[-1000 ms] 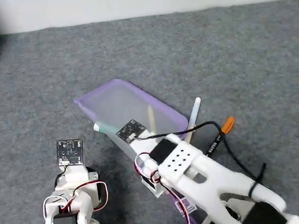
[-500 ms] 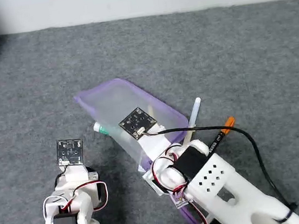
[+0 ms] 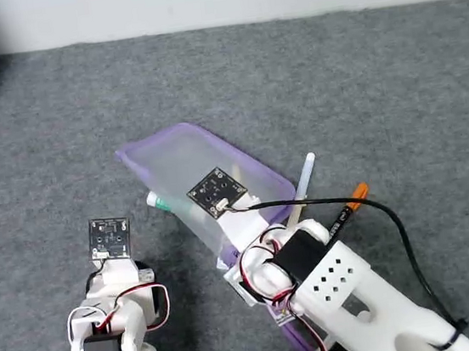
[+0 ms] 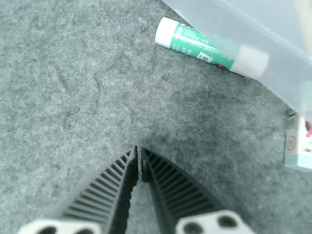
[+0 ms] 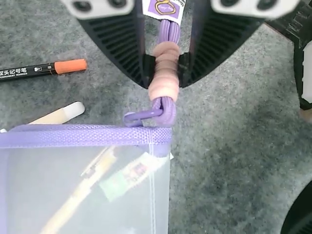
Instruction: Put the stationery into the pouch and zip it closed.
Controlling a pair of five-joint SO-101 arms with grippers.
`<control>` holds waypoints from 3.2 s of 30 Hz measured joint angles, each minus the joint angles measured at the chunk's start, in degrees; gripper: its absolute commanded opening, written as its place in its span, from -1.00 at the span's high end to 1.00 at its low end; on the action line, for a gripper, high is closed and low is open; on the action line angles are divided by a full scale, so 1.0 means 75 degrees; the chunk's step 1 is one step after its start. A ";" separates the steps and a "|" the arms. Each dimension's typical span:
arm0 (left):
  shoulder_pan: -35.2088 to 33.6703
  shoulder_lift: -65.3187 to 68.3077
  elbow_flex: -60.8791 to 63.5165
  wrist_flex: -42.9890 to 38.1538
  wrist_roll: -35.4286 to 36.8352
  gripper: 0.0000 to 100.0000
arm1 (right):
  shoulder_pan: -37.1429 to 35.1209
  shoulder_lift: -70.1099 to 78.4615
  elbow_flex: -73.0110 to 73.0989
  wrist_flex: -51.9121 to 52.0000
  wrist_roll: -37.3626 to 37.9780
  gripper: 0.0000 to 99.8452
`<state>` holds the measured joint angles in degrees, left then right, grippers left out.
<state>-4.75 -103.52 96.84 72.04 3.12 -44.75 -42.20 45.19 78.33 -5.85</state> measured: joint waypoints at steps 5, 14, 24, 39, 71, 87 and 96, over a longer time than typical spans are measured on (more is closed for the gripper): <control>0.0000 0.0000 -0.0621 0.0082 0.0000 0.97 | 0.0012 0.0000 0.0000 0.0000 0.0000 0.98; 0.0000 0.0000 -0.1676 0.0574 0.0000 0.88 | 0.0012 0.0000 0.0000 -0.0387 0.0000 0.98; 0.0000 0.0000 -0.2286 0.0621 0.0000 0.27 | 0.0023 -0.1149 0.0012 -0.1160 0.0000 0.98; 0.1254 0.0000 -0.2942 0.0621 0.1137 0.27 | 0.0023 -0.3880 0.0375 -0.1172 0.0152 0.98; 0.0762 0.0000 -0.3341 0.0715 0.1078 0.27 | 0.0023 -0.4243 0.1207 -0.1934 0.1782 0.98; -0.1254 0.0000 -0.3341 0.0258 0.1875 0.27 | -0.1512 -0.3985 0.2895 -0.3305 0.2766 0.98; -0.1254 0.0000 -0.3341 0.0258 0.2297 0.27 | -0.1547 -0.2848 0.2895 -0.3364 0.2766 0.98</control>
<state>-14.15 -103.52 71.78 73.98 20.35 -56.35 -63.56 66.90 53.10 14.90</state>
